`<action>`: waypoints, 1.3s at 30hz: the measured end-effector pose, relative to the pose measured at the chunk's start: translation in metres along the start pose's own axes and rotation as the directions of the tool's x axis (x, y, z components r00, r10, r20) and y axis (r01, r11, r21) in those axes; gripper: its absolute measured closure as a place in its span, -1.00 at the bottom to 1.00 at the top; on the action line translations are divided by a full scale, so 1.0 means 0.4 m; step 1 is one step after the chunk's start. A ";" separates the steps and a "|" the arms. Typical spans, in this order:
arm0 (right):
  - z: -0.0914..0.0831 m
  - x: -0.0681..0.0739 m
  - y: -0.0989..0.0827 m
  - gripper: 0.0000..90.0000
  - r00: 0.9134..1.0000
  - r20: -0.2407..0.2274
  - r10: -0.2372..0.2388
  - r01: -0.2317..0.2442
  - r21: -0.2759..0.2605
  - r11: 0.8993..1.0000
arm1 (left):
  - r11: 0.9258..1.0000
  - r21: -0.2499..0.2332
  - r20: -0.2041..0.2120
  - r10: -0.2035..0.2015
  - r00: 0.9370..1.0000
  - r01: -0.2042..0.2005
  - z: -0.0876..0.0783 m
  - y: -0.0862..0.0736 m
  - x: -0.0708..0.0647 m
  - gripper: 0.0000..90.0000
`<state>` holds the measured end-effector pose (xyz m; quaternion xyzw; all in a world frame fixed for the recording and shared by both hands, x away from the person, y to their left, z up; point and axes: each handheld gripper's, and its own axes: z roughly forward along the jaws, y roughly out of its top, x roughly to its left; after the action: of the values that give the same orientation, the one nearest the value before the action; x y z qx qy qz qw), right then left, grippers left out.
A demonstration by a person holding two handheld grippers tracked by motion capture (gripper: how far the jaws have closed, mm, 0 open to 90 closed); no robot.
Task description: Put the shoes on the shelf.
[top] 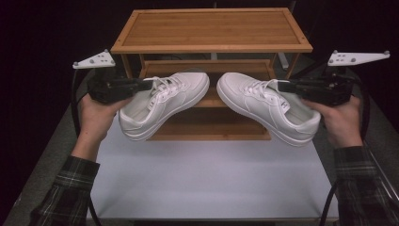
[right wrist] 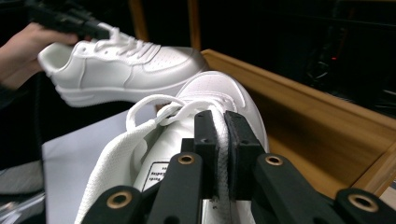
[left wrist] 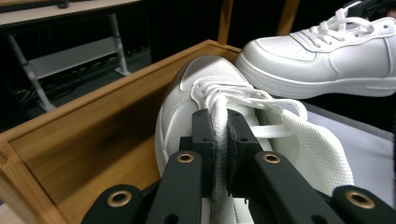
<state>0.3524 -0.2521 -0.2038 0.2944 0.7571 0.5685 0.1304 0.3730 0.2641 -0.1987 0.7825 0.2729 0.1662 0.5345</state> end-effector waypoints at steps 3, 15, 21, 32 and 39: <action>0.032 -0.015 0.015 0.87 0.999 0.033 0.014 -0.014 -0.009 1.000 | 1.000 0.001 -0.026 -0.029 0.999 0.029 0.030 0.001 0.009 0.89; 0.128 -0.038 0.047 0.86 0.983 0.175 0.060 -0.059 -0.011 0.998 | 0.995 -0.012 -0.117 -0.101 0.988 0.101 0.108 0.001 0.031 0.88; 0.156 -0.044 0.042 0.85 0.981 0.183 0.058 -0.063 0.023 0.998 | 0.995 -0.002 -0.139 -0.103 0.985 0.104 0.116 0.002 0.036 0.82; 0.134 -0.049 0.051 0.38 0.981 0.178 0.074 -0.074 -0.003 0.997 | 0.990 -0.088 -0.113 -0.121 0.986 0.111 0.084 0.010 0.038 0.25; 0.072 -0.035 0.057 0.01 0.980 0.177 0.087 -0.085 -0.022 0.996 | 0.994 -0.079 -0.073 -0.076 0.994 0.071 0.045 0.020 0.011 -0.07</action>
<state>0.3857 -0.2339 -0.1935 0.3755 0.7248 0.5504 0.1751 0.3887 0.2512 -0.1981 0.7441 0.3152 0.1862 0.5588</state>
